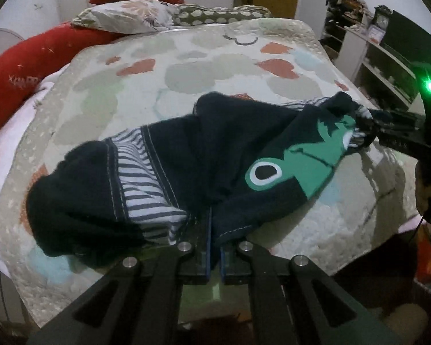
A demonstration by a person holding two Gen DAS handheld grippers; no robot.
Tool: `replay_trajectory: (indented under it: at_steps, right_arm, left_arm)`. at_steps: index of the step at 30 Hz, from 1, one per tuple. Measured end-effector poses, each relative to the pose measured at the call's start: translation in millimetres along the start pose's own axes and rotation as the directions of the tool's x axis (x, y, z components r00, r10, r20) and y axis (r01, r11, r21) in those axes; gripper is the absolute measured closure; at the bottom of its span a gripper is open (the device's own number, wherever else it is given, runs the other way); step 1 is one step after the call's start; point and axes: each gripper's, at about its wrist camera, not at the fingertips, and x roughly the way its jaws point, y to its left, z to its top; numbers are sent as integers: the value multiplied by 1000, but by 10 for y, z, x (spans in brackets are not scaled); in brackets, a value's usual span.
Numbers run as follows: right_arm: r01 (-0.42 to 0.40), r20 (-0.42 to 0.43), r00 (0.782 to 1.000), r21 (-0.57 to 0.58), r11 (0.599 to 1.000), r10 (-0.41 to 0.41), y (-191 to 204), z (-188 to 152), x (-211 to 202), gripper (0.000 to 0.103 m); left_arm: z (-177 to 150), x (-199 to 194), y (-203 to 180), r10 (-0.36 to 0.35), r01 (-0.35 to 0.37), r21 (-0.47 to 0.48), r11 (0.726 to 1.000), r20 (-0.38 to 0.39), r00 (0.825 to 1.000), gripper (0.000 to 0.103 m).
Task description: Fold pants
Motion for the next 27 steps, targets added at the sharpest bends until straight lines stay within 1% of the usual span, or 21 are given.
replay_trajectory:
  at_steps: [1,2,4,5,6,7,8,9,10,11,13,14,15,17,18,19,20,22,23,25,27]
  right_arm:
    - [3,-8,1000,19,1000,-3,-63,-66,-18,46]
    - [7,-11,1000,39,999,-6,-131,-132,-56,35]
    - [1,-10,1000,69,998,-1,-226,-172,-141,30]
    - [-1,-12,1000,87,996,2,-287,-180,-189,29]
    - [0,-16,1000,96,995,2,-329,-175,-212,29]
    - [-2,-20,1000,106,994,4,-380,-151,-222,29]
    - [-7,-23,1000,116,993,10,-420,-145,-245,29]
    - [-19,-21,1000,131,991,22,-452,-127,-258,29]
    - [-30,-16,999,151,988,32,-487,-112,-272,29]
    - [-37,-10,999,165,986,39,-512,-97,-282,29]
    - [-59,13,998,203,977,57,-561,-35,-295,29]
    - [-60,28,998,225,973,56,-585,-6,-303,29]
    - [-48,47,998,255,966,37,-625,26,-311,29]
    - [-43,64,998,296,954,25,-659,90,-269,27]
    - [-67,71,996,318,946,47,-673,123,-234,26]
    - [-100,75,994,333,938,79,-674,155,-195,26]
    - [-132,78,991,341,931,112,-660,186,-148,26]
    - [-183,58,983,336,924,174,-601,253,3,26]
    - [-178,34,984,329,927,177,-565,277,87,26]
    - [-158,-6,986,321,934,169,-523,296,228,26]
    - [-145,-52,984,321,936,170,-474,294,385,26]
  left_arm:
    - [17,-67,57,-20,20,-10,1000,17,1000,97]
    - [31,-113,99,-36,36,-18,999,25,999,95]
    - [64,-244,212,-89,91,-46,995,36,995,86]
    - [63,-335,284,-131,134,-65,989,48,990,84]
    - [65,-433,364,-163,168,-81,982,63,985,77]
    - [49,-516,415,-178,184,-90,979,78,981,68]
    - [46,-635,493,-190,200,-101,974,104,976,62]
    - [33,-724,562,-202,217,-112,970,128,971,52]
    - [20,-835,676,-225,247,-134,960,161,961,46]
    - [20,-890,769,-238,267,-156,951,182,954,43]
    - [15,-970,984,-238,287,-222,932,224,945,31]
    - [18,-965,1116,-218,279,-273,921,235,947,28]
    - [31,-914,1223,-193,259,-317,912,225,955,25]
    - [56,-704,1416,-161,220,-391,894,179,971,25]
    - [63,-554,1499,-166,216,-430,877,151,974,25]
    - [55,-428,1554,-184,223,-461,859,128,975,25]
    - [46,-230,1618,-243,263,-511,818,106,964,25]
    - [25,14,1661,-314,305,-560,770,84,946,23]
    - [28,71,1653,-315,301,-566,767,76,946,23]
    - [53,155,1597,-310,291,-557,777,63,949,19]
    - [109,181,1489,-279,255,-527,811,34,960,19]
